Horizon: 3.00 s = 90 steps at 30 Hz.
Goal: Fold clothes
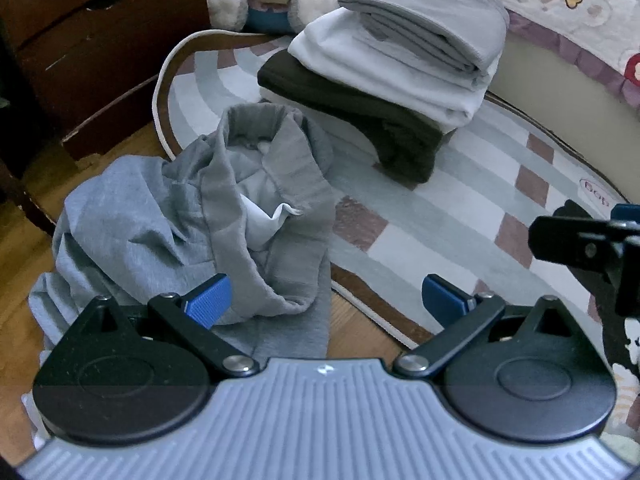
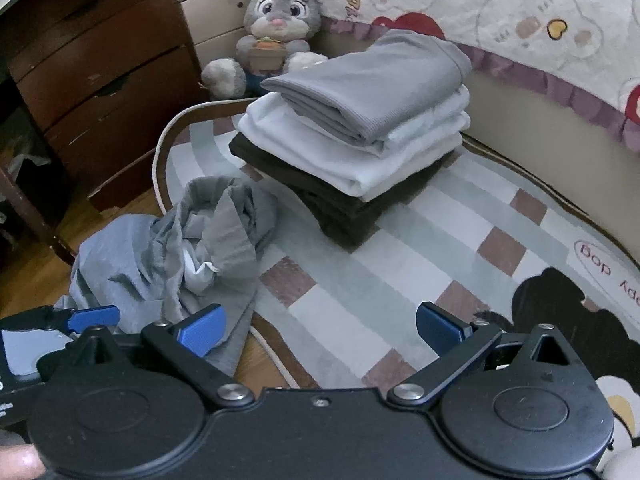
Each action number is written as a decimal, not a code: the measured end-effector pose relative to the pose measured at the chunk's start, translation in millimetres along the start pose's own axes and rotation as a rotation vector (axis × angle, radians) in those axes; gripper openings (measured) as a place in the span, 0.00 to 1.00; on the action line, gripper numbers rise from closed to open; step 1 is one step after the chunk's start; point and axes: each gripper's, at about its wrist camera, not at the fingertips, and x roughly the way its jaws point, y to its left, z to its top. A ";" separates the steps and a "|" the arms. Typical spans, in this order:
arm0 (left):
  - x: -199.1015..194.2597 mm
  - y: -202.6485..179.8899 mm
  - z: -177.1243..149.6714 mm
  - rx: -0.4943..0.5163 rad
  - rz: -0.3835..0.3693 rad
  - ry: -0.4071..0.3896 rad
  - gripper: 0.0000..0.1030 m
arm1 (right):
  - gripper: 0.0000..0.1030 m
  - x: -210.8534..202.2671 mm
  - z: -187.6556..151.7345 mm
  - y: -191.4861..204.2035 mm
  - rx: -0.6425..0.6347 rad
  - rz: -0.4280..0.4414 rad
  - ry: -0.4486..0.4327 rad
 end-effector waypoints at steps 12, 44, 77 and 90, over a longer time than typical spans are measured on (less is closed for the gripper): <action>-0.2 0.6 -2.8 0.013 -0.019 -0.001 1.00 | 1.00 -2.9 -2.0 -5.3 0.018 -0.007 0.009; -0.8 5.9 -1.8 0.006 -0.024 -0.003 1.00 | 1.00 -2.3 -6.4 -17.3 0.079 0.037 0.020; 54.7 106.2 -30.2 -0.175 -0.020 0.070 0.95 | 1.00 71.6 -39.1 4.7 0.061 0.218 -0.101; 55.9 209.2 -52.6 -0.379 0.010 -0.063 0.56 | 0.35 171.9 -28.1 19.6 0.284 0.470 -0.028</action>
